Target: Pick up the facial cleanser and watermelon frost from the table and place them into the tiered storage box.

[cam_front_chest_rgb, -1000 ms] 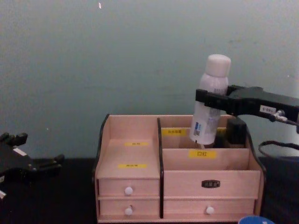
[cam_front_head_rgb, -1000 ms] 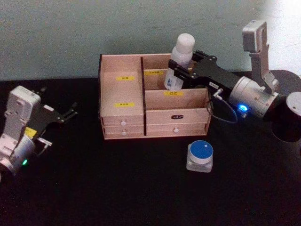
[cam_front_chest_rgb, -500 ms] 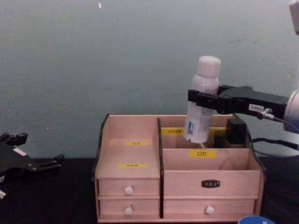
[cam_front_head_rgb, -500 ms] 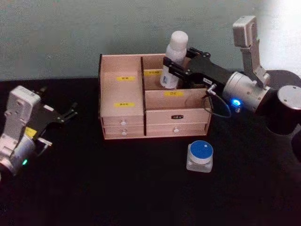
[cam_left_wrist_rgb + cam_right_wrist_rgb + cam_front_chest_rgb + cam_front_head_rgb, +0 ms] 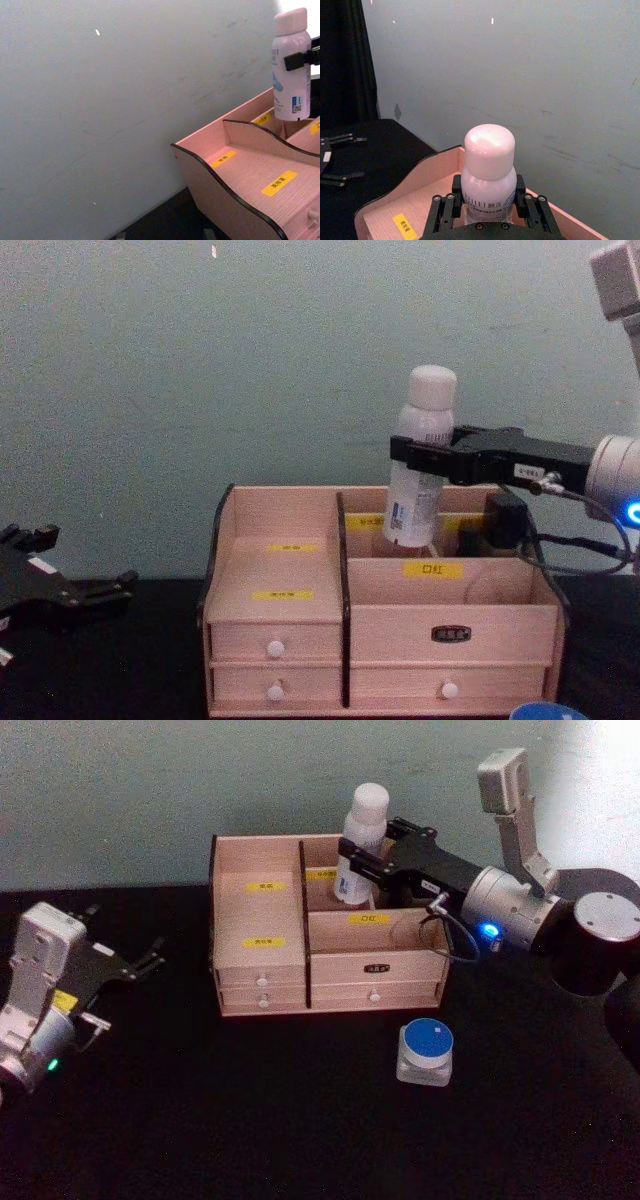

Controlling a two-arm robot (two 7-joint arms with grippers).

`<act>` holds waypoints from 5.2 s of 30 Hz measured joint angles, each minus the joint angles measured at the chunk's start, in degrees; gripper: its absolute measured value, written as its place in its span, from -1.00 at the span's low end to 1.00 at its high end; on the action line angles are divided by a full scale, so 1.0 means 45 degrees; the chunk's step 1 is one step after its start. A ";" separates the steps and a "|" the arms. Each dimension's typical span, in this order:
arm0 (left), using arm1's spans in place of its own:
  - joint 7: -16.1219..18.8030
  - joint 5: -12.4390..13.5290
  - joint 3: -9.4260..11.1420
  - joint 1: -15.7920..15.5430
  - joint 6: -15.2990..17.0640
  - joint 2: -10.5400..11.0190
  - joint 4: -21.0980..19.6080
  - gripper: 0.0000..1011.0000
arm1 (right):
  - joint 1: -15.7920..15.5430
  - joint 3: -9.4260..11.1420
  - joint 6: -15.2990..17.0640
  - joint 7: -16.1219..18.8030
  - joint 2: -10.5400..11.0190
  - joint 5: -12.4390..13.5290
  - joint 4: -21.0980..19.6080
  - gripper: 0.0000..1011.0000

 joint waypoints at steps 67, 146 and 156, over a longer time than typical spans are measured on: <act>0.0000 0.0000 0.0000 0.0001 0.0000 0.0000 0.0000 0.98 | 0.1291 0.0042 0.0263 0.0263 -0.1219 -0.0894 0.3127 0.18; 0.0000 0.0000 0.0000 0.0001 0.0000 0.0000 0.0001 0.98 | -0.1318 0.0544 0.1224 -0.0759 0.0472 -0.0726 -0.1835 0.98; 0.0000 0.0000 0.0000 0.0001 0.0000 0.0000 0.0000 0.98 | -0.3170 0.0978 0.1665 -0.0818 0.1790 0.0039 -0.4580 0.98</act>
